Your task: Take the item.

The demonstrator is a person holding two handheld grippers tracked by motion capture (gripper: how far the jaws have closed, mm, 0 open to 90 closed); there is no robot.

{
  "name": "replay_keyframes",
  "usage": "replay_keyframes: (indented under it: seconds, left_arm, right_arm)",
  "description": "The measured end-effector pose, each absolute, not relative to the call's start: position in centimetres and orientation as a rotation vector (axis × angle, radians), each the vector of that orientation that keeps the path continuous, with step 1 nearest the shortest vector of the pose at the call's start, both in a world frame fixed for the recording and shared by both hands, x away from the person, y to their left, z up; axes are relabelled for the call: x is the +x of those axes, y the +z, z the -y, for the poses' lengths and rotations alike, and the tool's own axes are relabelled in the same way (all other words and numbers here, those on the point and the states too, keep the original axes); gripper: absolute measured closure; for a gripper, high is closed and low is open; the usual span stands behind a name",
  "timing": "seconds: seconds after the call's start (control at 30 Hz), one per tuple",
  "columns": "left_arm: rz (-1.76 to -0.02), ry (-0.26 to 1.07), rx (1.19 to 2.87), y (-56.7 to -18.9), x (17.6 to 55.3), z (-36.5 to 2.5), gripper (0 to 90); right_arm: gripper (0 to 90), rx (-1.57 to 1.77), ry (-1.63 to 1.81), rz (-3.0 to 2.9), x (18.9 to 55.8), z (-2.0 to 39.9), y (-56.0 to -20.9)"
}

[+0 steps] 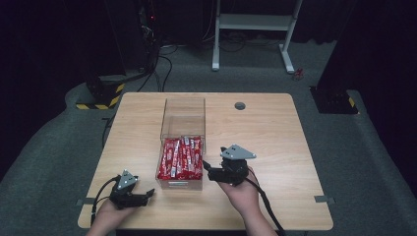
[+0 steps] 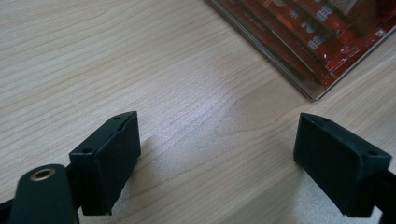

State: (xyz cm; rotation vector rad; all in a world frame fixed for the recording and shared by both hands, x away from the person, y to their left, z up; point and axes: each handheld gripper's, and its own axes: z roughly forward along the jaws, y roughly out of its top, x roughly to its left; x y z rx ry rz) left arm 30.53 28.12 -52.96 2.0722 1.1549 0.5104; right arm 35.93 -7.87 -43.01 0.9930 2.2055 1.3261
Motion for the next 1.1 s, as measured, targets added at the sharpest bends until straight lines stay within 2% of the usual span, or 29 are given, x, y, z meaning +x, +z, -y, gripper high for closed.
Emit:
replay_keyframes:
  seconds: [0.8,0.9,1.1]
  left_arm:
    - [-1.160,0.509,2.067,-53.0,30.3,-28.2,15.3]
    - [-1.158,0.509,2.070,-53.0,30.2,-28.2,15.3]
    - [-1.159,0.508,2.069,-53.0,30.2,-28.2,15.3]
  right_arm:
    - [25.5,0.935,1.383,-2.282,35.0,5.1,-43.2]
    - [29.1,0.939,1.384,-2.282,35.0,4.9,-43.4]
    - [46.2,0.912,1.391,-2.265,34.8,4.9,-43.5]
